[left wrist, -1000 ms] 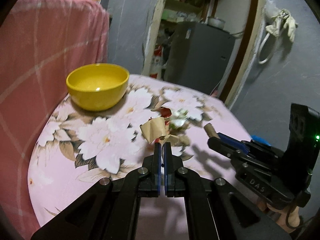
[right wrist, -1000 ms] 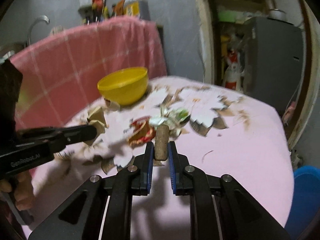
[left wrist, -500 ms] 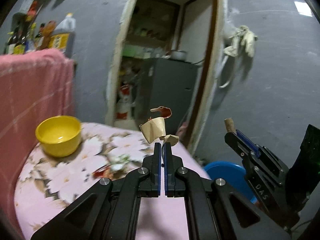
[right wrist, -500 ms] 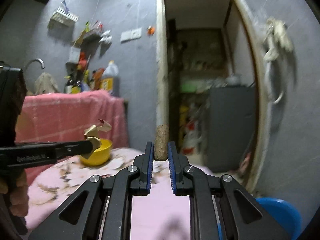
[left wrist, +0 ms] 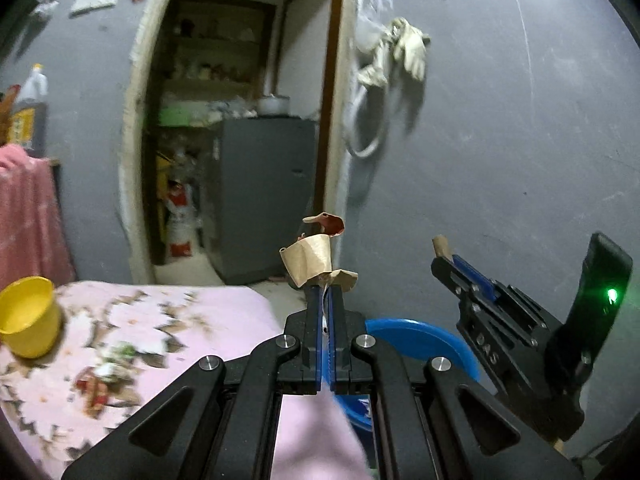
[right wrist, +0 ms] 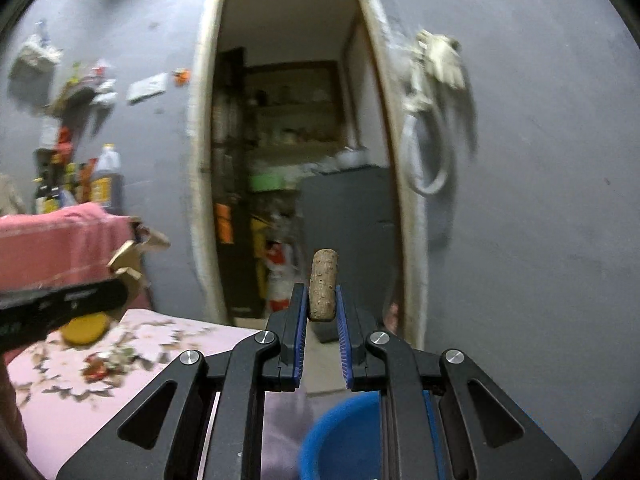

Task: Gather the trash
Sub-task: 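Carry the paper scrap and cork over the blue bucket and open both tools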

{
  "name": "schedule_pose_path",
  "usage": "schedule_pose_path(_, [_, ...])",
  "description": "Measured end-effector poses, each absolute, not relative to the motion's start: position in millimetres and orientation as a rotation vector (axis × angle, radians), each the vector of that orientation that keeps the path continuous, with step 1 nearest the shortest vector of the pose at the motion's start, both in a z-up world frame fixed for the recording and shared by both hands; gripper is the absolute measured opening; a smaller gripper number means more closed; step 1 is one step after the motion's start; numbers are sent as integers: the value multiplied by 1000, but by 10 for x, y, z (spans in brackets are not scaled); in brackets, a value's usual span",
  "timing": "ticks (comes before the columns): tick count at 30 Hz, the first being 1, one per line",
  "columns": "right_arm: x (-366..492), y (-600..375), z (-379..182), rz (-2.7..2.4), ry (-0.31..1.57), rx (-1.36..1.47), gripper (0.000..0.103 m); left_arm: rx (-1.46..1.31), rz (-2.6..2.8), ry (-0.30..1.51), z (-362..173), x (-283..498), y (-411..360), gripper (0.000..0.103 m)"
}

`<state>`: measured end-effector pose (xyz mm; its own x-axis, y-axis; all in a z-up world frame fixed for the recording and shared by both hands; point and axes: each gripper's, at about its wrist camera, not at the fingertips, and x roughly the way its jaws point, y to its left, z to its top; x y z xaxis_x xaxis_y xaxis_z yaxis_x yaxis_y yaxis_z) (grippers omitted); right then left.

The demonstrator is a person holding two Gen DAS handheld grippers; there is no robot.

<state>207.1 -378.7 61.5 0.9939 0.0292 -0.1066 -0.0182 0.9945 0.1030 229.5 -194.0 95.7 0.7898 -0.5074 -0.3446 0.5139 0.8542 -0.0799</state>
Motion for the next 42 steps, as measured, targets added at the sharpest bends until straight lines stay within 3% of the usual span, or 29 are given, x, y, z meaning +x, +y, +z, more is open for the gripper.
schedule_pose_path(23, [2471,-4547,56,-98,498,319,14,13,-628,757,129,3114,-2842,1])
schedule_pose_path(26, [2496,-4578,32,-101,517,331,16,31,-611,798,26,3188,-2895,2])
schedule_pose_path(28, [2515,-4596,25,-101,522,337,26,25,-607,819,-26,3225,-2894,2])
schedule_pose_path(30, [2507,-4595,24,-96,523,341,28,22,-604,829,-73,3242,-2879,3])
schedule_pose_path(35, [2515,-4578,27,-93,522,337,28,15,-599,822,-76,3217,-2811,12])
schedule_pose_path(37, [2512,-4575,18,-93,521,337,28,4,-594,812,-43,3178,-2800,24])
schedule_pose_path(42, [2542,-4551,38,-91,516,338,32,-32,-581,789,76,3155,-2704,27])
